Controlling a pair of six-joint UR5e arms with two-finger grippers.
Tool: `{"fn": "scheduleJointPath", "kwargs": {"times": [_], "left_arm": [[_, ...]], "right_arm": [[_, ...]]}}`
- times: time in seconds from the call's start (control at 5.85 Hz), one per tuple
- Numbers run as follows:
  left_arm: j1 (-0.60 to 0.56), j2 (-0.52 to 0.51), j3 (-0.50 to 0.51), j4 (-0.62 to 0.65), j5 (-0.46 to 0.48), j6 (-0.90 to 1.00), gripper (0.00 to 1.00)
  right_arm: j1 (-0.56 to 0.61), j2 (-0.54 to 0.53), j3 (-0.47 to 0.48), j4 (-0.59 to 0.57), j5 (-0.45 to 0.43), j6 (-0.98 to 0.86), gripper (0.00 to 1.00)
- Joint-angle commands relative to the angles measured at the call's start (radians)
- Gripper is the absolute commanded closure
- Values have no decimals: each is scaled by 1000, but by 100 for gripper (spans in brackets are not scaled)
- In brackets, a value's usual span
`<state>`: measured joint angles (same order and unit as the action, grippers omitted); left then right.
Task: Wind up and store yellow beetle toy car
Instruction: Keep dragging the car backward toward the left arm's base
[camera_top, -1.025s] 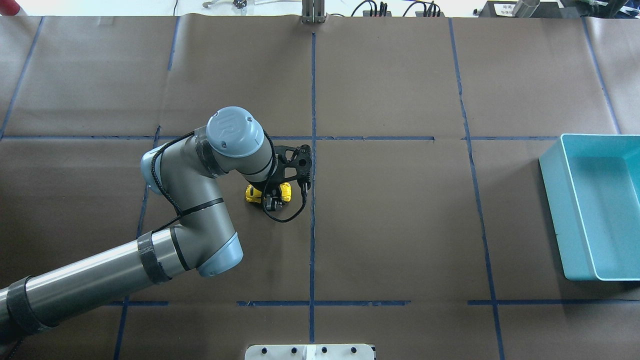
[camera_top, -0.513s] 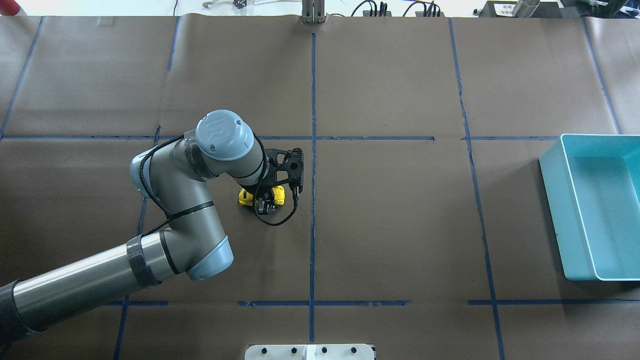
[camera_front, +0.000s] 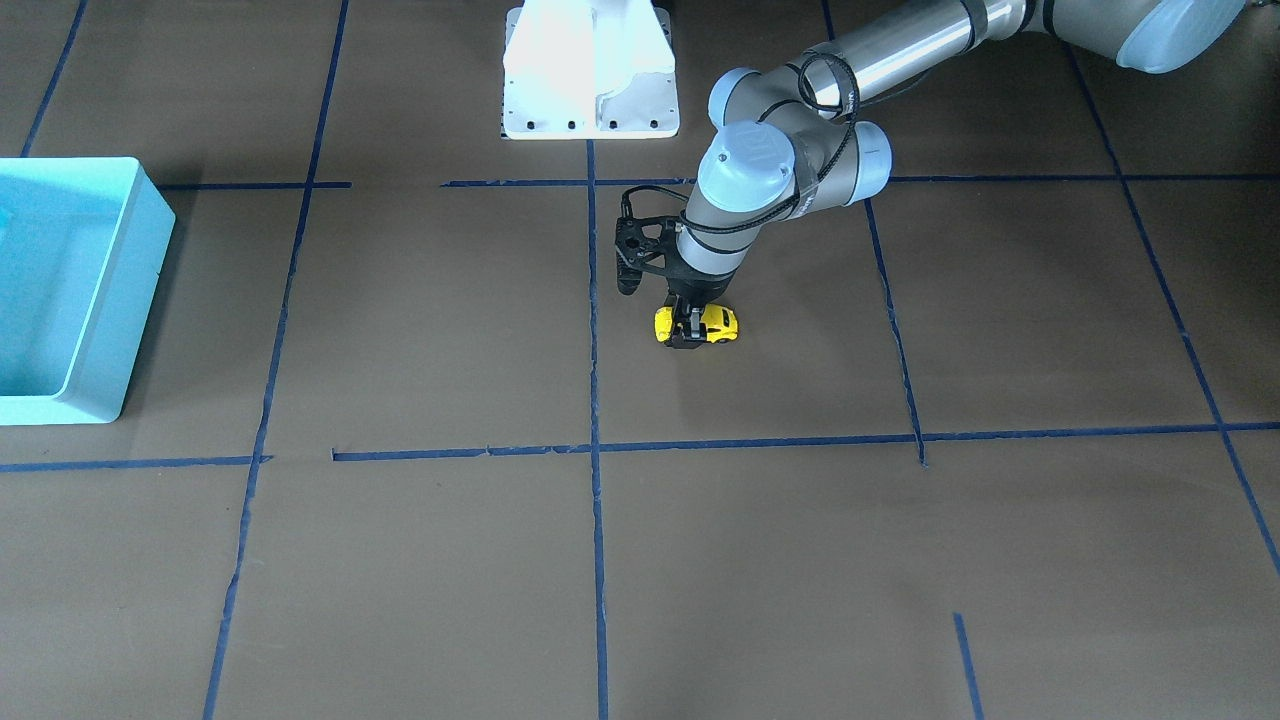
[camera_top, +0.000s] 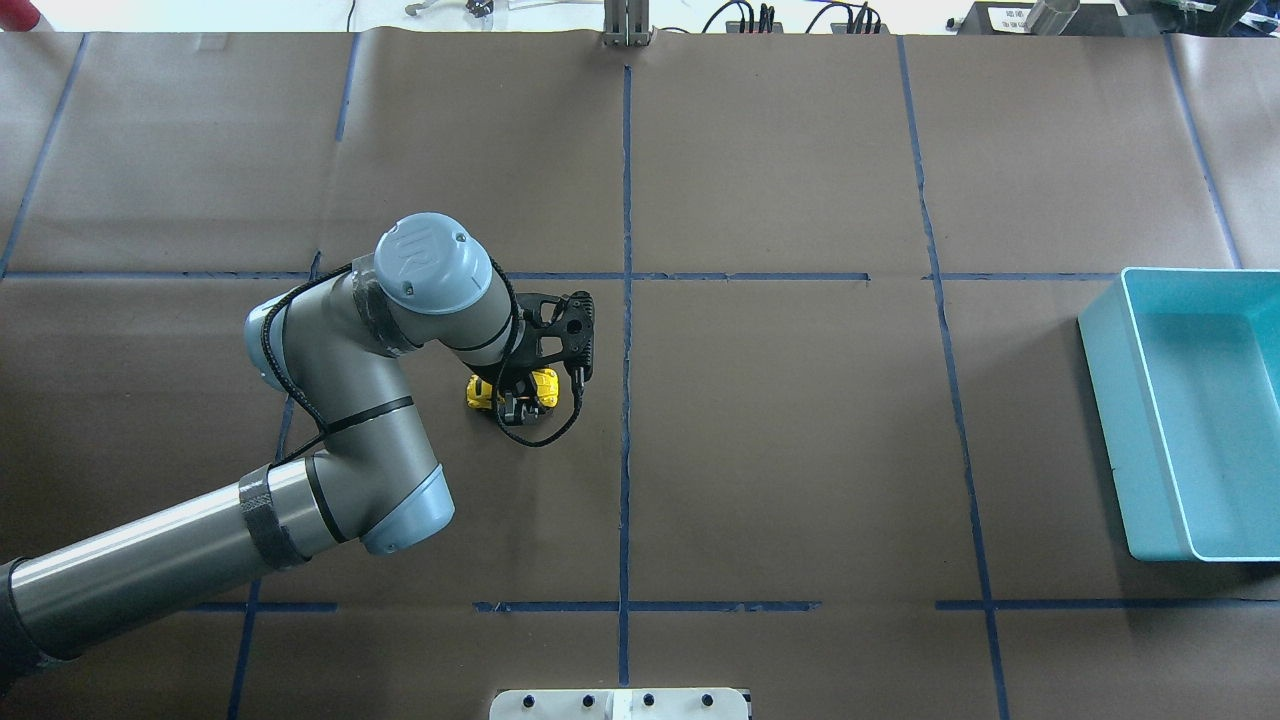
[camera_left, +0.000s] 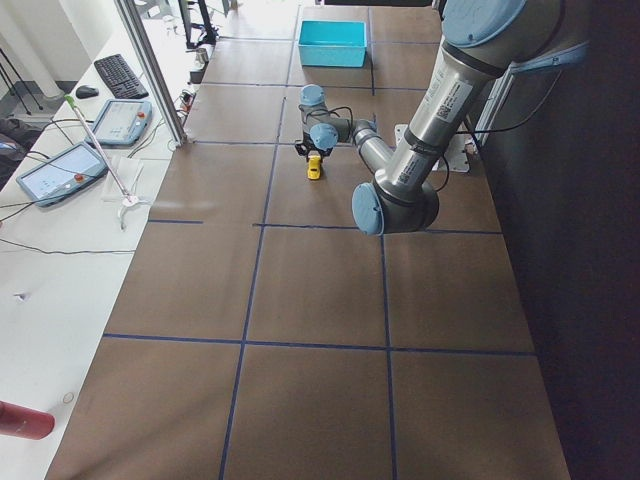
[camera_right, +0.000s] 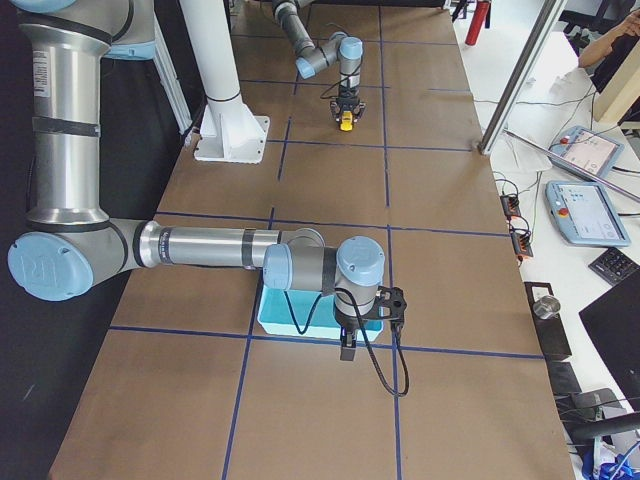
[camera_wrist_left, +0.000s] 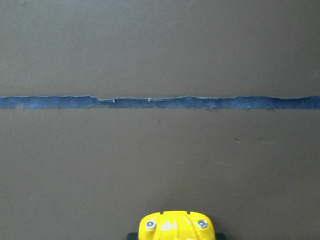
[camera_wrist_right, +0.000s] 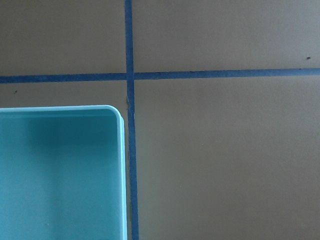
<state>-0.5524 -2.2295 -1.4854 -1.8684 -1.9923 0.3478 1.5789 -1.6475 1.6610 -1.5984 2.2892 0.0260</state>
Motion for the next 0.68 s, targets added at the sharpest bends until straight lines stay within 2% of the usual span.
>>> {"fn": "scheduleJointPath", "kwargs": {"times": [0.0,0.51], "left_arm": [[-4,19,-10,0,-6,0,97],[-9,34,-26,0,-19,0,97]], "right_arm": [[1,0,2,0,1,3,0],[0,2,3,0,3,3,0]]}}
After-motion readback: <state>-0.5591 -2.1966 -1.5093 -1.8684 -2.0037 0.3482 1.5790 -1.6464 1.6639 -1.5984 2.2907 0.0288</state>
